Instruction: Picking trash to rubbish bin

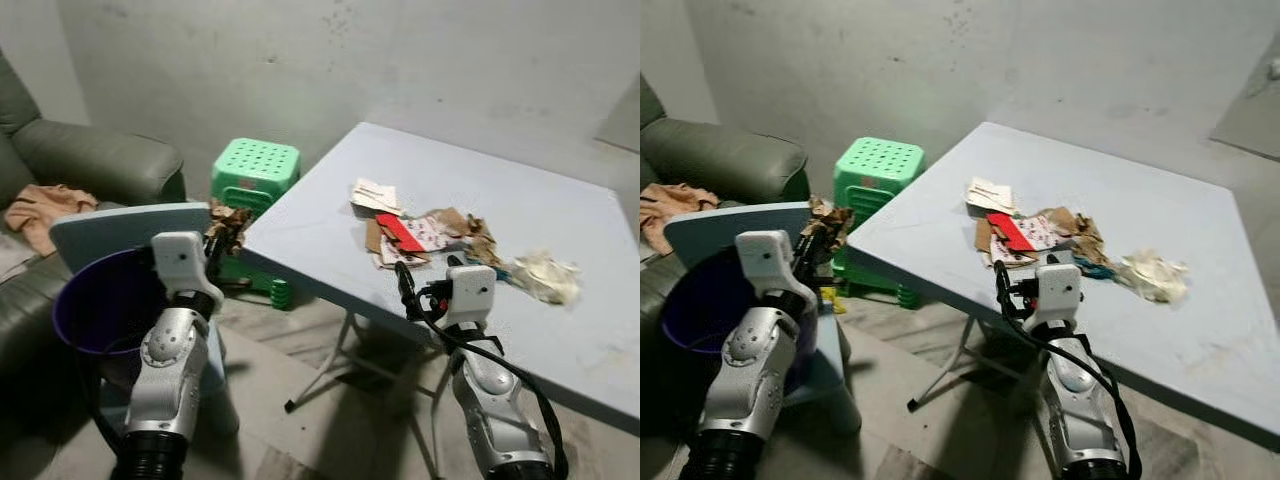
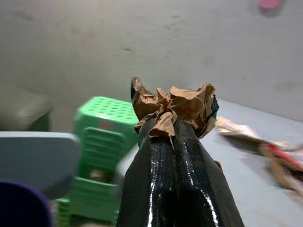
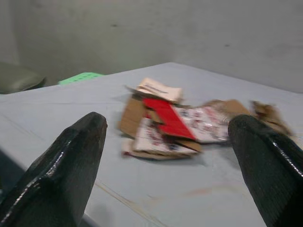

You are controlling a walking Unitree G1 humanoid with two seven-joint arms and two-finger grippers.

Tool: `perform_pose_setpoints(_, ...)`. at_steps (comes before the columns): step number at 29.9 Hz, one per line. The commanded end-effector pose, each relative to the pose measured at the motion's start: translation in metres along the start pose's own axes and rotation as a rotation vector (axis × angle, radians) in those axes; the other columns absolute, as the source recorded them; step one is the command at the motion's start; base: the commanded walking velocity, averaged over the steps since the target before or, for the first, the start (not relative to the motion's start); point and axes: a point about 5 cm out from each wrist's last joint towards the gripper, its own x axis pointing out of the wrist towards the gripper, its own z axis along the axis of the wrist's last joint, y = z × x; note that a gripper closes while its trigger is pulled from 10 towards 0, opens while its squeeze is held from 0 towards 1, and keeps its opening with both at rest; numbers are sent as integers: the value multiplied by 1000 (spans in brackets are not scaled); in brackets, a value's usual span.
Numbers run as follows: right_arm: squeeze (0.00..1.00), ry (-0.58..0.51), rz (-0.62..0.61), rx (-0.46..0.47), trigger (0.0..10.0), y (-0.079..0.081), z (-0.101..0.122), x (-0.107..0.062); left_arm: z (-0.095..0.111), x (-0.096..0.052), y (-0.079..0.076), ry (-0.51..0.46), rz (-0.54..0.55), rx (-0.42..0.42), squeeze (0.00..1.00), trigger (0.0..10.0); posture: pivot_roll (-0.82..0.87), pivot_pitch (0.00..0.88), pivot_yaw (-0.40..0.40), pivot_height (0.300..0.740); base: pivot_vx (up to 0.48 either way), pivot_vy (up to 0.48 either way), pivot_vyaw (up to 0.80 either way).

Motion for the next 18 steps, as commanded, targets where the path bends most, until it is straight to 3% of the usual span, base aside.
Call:
perform_pose_setpoints(1,0,-21,3,3,10000,0,7,3,3,1,-3,-8,-11,6,0,10000,89,0,-82,740,0,480,0)
perform_pose_setpoints(18,0,-18,11,7,10000,1,7,2,3,1,-2,-1,-5,9,0,10000,90,0,-85,740,0,480,0)
